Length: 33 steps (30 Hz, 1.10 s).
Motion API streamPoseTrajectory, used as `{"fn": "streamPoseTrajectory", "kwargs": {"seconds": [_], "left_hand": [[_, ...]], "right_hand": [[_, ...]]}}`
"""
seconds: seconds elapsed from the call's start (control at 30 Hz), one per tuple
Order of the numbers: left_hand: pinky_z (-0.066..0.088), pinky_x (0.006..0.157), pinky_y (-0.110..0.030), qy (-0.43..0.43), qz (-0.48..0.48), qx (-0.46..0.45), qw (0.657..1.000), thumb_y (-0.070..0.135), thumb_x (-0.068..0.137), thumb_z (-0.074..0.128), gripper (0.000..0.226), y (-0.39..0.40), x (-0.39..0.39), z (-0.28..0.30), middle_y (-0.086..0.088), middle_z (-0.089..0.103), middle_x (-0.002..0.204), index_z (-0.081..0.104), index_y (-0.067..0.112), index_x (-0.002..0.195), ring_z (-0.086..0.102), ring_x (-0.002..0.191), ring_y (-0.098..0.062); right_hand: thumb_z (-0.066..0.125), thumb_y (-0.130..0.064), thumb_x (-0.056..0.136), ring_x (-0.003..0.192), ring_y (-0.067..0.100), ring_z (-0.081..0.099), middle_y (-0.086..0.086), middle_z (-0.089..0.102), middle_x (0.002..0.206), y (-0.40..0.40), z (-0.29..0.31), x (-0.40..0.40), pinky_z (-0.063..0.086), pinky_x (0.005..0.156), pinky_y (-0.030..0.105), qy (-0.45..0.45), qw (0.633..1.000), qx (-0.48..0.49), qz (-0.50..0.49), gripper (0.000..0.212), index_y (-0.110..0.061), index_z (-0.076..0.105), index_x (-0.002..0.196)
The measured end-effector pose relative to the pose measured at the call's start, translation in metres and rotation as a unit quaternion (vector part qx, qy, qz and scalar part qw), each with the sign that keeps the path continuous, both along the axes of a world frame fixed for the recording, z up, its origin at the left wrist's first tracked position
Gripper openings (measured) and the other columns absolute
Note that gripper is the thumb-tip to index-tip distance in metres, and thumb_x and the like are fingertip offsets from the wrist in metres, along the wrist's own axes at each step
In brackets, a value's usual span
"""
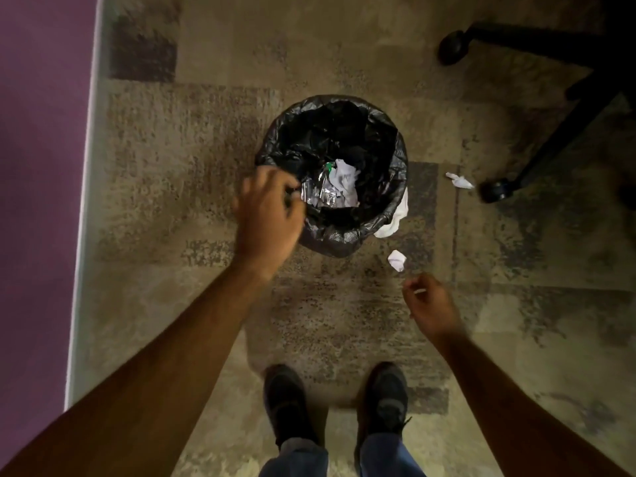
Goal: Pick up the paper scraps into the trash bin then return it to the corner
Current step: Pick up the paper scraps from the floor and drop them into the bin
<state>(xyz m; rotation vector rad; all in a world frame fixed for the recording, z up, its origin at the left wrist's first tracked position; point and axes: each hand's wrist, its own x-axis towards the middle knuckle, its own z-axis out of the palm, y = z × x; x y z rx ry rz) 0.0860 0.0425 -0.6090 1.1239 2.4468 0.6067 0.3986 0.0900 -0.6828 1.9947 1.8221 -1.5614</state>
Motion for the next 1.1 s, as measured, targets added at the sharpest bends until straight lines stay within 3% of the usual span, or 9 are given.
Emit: {"fn": "streamPoseTrajectory", "kwargs": {"seconds": [0.07, 0.13, 0.2, 0.33, 0.53, 0.7, 0.8, 0.97, 1.1], "left_hand": [[0.046, 0.104, -0.052, -0.006, 0.096, 0.031, 0.995, 0.018, 0.1, 0.056, 0.018, -0.03, -0.017, -0.018, -0.008, 0.058, 0.12, 0.064, 0.007, 0.112, 0.054, 0.112, -0.024], [0.049, 0.102, -0.053, -0.027, 0.154, 0.006, 0.988, 0.012, 0.1, 0.057, 0.017, -0.057, -0.035, -0.047, -0.018, 0.058, 0.121, 0.063, 0.001, 0.112, 0.058, 0.113, -0.034], [0.049, 0.102, -0.051, -0.053, 0.18, -0.045, 0.981, 0.01, 0.1, 0.059, 0.018, -0.081, -0.051, -0.082, -0.024, 0.058, 0.126, 0.066, -0.001, 0.113, 0.059, 0.119, -0.04], [0.047, 0.108, -0.044, -0.107, 0.124, -0.179, 0.97, 0.009, 0.096, 0.069, 0.019, -0.113, -0.064, -0.154, -0.024, 0.062, 0.13, 0.074, 0.004, 0.113, 0.061, 0.125, -0.04], [0.044, 0.122, -0.044, -0.141, 0.009, -0.213, 0.967, -0.005, 0.09, 0.068, 0.042, -0.117, -0.064, -0.216, -0.023, 0.068, 0.141, 0.077, 0.003, 0.13, 0.061, 0.136, -0.039], [0.04, 0.119, -0.031, -0.196, -0.031, -0.23, 0.953, -0.012, 0.093, 0.055, 0.057, -0.105, -0.063, -0.24, -0.02, 0.046, 0.167, 0.065, 0.001, 0.148, 0.05, 0.151, -0.037], [0.021, 0.131, -0.028, -0.205, -0.044, -0.227, 0.951, -0.01, 0.096, 0.053, 0.059, -0.095, -0.055, -0.25, -0.017, 0.027, 0.178, 0.06, 0.001, 0.153, 0.027, 0.166, -0.03], [0.048, 0.117, -0.041, -0.179, 0.0, -0.245, 0.953, 0.008, 0.101, 0.053, 0.06, -0.078, -0.043, -0.254, -0.021, 0.043, 0.169, 0.056, 0.023, 0.159, 0.049, 0.148, -0.044], [0.045, 0.118, -0.036, -0.171, 0.047, -0.201, 0.963, 0.006, 0.102, 0.053, 0.05, -0.072, -0.037, -0.245, -0.02, 0.051, 0.163, 0.065, 0.014, 0.15, 0.054, 0.144, -0.04]], "right_hand": [[0.061, -0.005, 0.098, 0.079, 0.027, 0.068, 0.011, 0.073, 0.088, 0.011, -0.019, -0.002, 0.058, 0.079, 0.043, -0.021, 1.0, -0.002, 0.008, 0.01, -0.009, 0.068, 0.093], [0.056, -0.002, 0.1, 0.108, 0.02, 0.073, 0.015, 0.076, 0.119, 0.023, -0.042, -0.006, 0.055, 0.099, 0.027, -0.014, 0.999, -0.003, 0.029, 0.018, 0.004, 0.07, 0.108], [0.058, -0.001, 0.1, 0.118, 0.014, 0.067, 0.015, 0.072, 0.13, 0.035, -0.063, -0.012, 0.047, 0.101, 0.012, -0.033, 0.998, 0.002, 0.052, 0.025, 0.007, 0.071, 0.12], [0.066, -0.008, 0.095, 0.115, 0.038, 0.068, 0.023, 0.072, 0.119, 0.048, -0.106, -0.021, 0.053, 0.102, 0.044, -0.106, 0.981, -0.016, 0.163, 0.021, 0.002, 0.074, 0.111], [0.06, -0.025, 0.101, 0.142, 0.04, 0.047, 0.02, 0.045, 0.157, 0.039, -0.14, -0.03, 0.041, 0.114, 0.044, -0.221, 0.928, -0.077, 0.29, 0.044, -0.015, 0.06, 0.143], [0.05, -0.013, 0.106, 0.16, 0.035, 0.015, 0.025, 0.015, 0.17, 0.025, -0.156, -0.022, 0.013, 0.13, 0.04, -0.176, 0.922, -0.012, 0.344, 0.065, 0.002, 0.021, 0.162], [0.048, -0.012, 0.106, 0.161, 0.037, 0.009, 0.026, 0.024, 0.168, 0.02, -0.156, -0.013, -0.004, 0.128, 0.033, -0.158, 0.913, 0.014, 0.375, 0.047, 0.005, 0.048, 0.149], [0.063, -0.012, 0.099, 0.154, 0.036, 0.034, 0.027, 0.042, 0.16, 0.019, -0.13, -0.013, 0.029, 0.122, 0.035, -0.142, 0.925, 0.071, 0.345, 0.047, 0.0, 0.058, 0.143], [0.066, -0.016, 0.096, 0.126, 0.035, 0.063, 0.015, 0.061, 0.143, 0.032, -0.111, -0.009, 0.048, 0.106, 0.038, -0.147, 0.942, 0.102, 0.286, 0.036, -0.006, 0.07, 0.131]]}}
